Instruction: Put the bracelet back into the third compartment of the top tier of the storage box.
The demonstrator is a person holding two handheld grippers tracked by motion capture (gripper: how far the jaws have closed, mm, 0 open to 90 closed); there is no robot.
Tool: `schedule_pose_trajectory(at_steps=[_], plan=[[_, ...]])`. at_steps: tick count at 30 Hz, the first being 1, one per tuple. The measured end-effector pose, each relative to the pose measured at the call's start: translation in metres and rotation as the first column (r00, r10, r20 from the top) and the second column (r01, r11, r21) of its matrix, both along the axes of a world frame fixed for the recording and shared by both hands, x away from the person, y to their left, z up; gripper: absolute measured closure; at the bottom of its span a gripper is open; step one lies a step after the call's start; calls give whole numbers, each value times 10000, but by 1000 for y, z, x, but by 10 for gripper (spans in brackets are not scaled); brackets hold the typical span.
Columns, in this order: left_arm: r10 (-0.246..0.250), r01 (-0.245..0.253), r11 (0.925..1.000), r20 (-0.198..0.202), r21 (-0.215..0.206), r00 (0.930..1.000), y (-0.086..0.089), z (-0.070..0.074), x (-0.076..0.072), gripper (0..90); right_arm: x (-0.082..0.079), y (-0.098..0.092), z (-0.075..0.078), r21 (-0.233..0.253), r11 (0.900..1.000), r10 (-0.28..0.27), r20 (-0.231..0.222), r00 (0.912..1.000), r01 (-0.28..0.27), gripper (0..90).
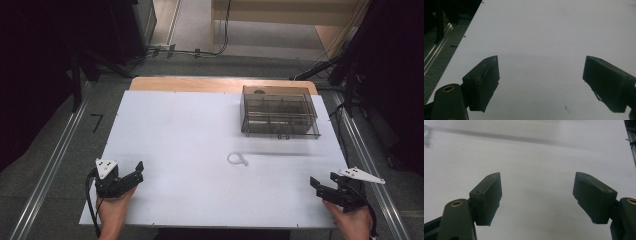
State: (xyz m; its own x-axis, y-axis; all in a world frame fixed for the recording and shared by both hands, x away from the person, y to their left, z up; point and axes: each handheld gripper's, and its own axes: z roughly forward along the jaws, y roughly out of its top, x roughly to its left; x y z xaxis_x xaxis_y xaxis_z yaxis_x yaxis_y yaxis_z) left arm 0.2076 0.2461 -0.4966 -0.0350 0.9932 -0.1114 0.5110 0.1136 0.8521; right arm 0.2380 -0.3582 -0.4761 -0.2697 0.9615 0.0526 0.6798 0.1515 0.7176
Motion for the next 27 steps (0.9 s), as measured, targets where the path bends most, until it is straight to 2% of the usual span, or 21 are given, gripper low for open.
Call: schedule_pose_trajectory(at_steps=[2,3,5,8,10,12,14,18,19,20,24,26,27], plan=[[-49,49,10000,28,87,10000,-1,0,0,134,0,2,0,-22,10000,30,-28,10000,-30,217],[22,-23,9999,46,171,10000,-1,0,0,102,0,2,0,5,10000,48,-48,10000,-48,217],[174,-177,9994,79,313,9998,-3,2,0,106,0,2,0,-20,10000,83,-44,10000,-83,217],[-91,92,9997,-40,228,10000,-4,1,1,123,0,3,-1,-14,9999,130,-93,9999,-131,217],[-126,134,9996,-322,250,9994,-5,0,3,118,0,4,-1,-44,9999,145,-88,9999,-145,217],[-407,413,9991,-535,92,9977,-6,-2,5,118,0,4,-1,-42,9998,173,-91,9998,-173,218],[-515,513,9987,-545,-56,9972,-7,-2,5,118,0,4,-1,-25,9998,199,-76,9998,-199,218],[-629,631,9980,-321,51,9975,-9,2,3,118,1,5,-1,-34,9997,235,-102,9997,-235,218],[-548,548,9985,-78,3,9985,-9,4,0,118,1,6,-1,-30,9997,244,-114,9996,-244,218],[-548,548,9985,-78,3,9985,-9,4,0,119,1,6,-1,-30,9997,244,-114,9996,-244,218],[-510,517,9985,400,-177,9979,-7,8,-4,144,1,9,-1,-71,9994,328,-70,9994,-328,218],[-628,643,9970,338,-440,9975,-4,8,-4,139,1,11,-1,-106,9993,360,-43,9993,-360,218],[-721,728,9949,121,-697,9973,-2,6,-2,117,2,12,-1,-105,9992,388,-20,9992,-388,218]])
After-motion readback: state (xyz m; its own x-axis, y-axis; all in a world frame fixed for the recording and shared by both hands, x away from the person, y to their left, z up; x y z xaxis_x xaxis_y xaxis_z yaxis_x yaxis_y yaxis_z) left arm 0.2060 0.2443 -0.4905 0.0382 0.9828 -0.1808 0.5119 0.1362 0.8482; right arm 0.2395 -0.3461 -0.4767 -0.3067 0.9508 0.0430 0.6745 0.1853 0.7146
